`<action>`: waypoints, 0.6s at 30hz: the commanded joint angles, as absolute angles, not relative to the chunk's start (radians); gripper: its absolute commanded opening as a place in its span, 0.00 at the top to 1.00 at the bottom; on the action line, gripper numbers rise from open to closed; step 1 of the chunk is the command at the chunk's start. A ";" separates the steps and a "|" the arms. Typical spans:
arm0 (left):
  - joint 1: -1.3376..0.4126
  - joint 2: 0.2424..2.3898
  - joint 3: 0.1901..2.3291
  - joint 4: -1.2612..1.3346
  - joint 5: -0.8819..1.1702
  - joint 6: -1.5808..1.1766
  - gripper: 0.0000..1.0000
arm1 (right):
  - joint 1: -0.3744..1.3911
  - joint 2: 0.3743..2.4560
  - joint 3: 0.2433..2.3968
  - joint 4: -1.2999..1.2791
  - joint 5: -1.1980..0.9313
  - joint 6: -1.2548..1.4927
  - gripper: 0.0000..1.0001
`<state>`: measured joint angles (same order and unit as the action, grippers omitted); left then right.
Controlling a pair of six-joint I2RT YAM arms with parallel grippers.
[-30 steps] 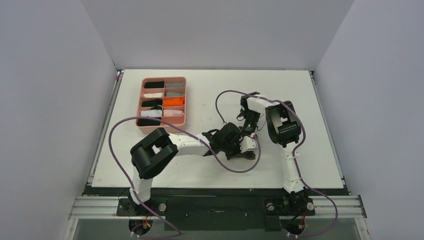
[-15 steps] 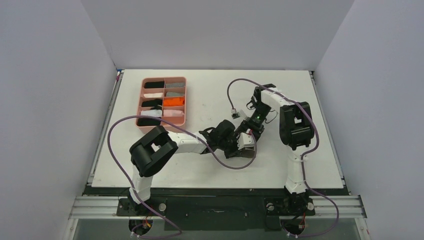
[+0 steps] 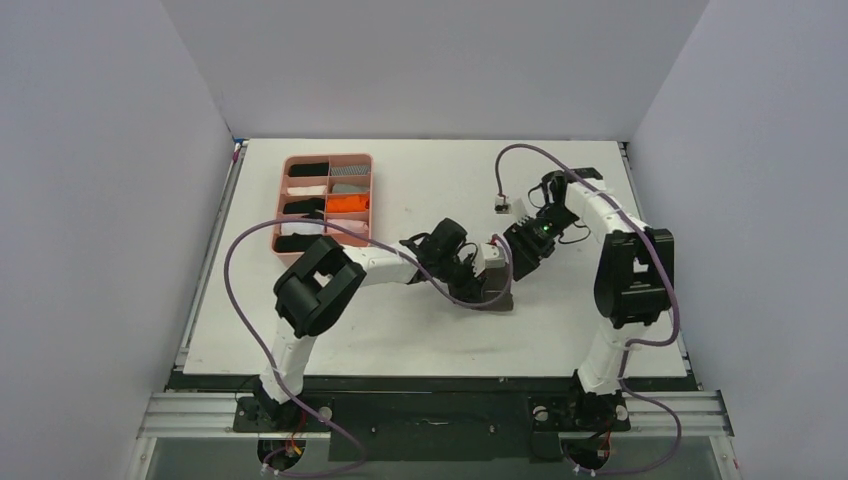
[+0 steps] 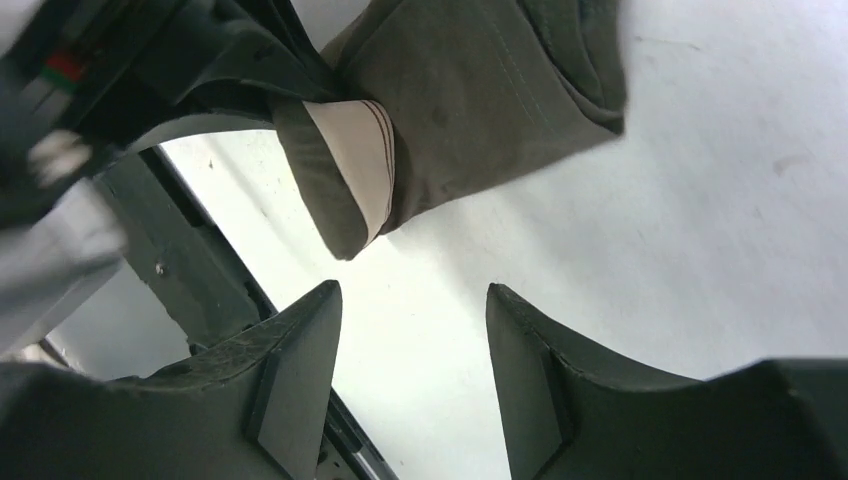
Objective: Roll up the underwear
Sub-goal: Roll the underwear to the center of the board.
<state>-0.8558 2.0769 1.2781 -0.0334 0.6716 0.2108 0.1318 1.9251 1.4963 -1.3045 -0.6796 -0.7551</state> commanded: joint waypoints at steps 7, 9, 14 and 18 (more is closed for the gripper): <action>-0.796 2.310 1.445 -0.359 0.826 0.090 1.00 | 0.098 1.579 1.268 -0.940 -0.612 -0.489 0.48; -0.780 2.354 1.505 -0.424 0.874 0.074 1.00 | 0.097 1.522 1.223 -0.897 -0.582 -0.465 0.48; -0.759 2.438 1.621 -0.541 0.987 0.014 1.00 | 0.100 1.379 1.101 -0.823 -0.501 -0.459 0.48; -0.749 2.527 1.715 -0.651 1.072 -0.038 1.00 | 0.134 1.294 1.019 -0.820 -0.447 -0.520 0.48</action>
